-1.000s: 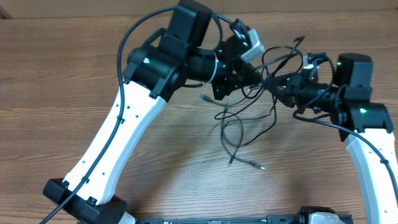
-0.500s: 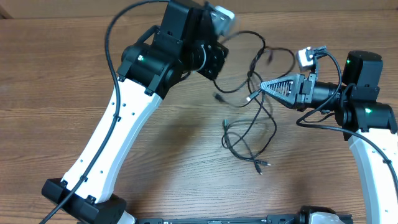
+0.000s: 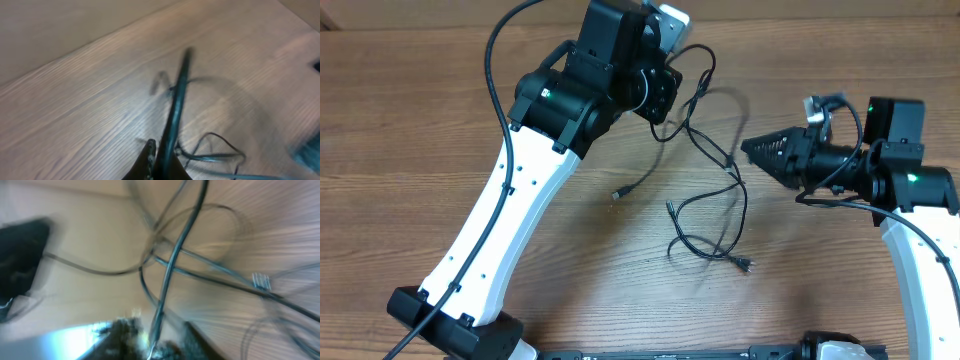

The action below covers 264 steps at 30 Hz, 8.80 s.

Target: Untangle cables

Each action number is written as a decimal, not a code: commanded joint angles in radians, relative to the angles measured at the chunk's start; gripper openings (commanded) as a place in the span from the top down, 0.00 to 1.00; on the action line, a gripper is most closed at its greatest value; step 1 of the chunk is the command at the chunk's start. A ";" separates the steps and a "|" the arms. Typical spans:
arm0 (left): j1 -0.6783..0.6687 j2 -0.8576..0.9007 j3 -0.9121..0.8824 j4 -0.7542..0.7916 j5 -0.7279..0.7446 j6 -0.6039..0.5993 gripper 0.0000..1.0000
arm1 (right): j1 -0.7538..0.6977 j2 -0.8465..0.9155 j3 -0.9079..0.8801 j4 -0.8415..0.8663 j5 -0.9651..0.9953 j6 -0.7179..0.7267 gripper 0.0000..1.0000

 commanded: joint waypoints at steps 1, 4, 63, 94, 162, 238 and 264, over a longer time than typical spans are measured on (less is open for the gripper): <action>0.003 -0.027 0.005 0.004 0.144 0.153 0.96 | -0.003 -0.003 0.010 -0.062 0.382 0.014 0.39; 0.003 -0.028 0.005 0.005 0.254 0.216 0.96 | -0.003 -0.003 0.010 -0.107 0.430 0.013 0.13; -0.022 -0.009 0.005 0.048 -0.162 -0.640 0.96 | 0.006 -0.003 0.010 0.186 -0.564 -0.520 0.96; -0.059 0.134 0.005 0.068 0.420 -0.138 0.96 | 0.006 -0.003 0.010 0.064 0.229 -0.307 0.03; -0.042 0.132 0.005 0.235 0.779 -0.119 0.96 | 0.235 0.225 -0.010 -0.109 0.306 -0.789 0.54; 0.134 0.132 0.005 0.195 1.150 -0.230 0.96 | 0.241 0.027 0.006 0.393 0.324 -0.351 0.00; 0.073 0.131 0.005 0.274 1.224 -0.406 0.96 | 0.241 0.094 0.005 0.601 0.323 -0.087 0.96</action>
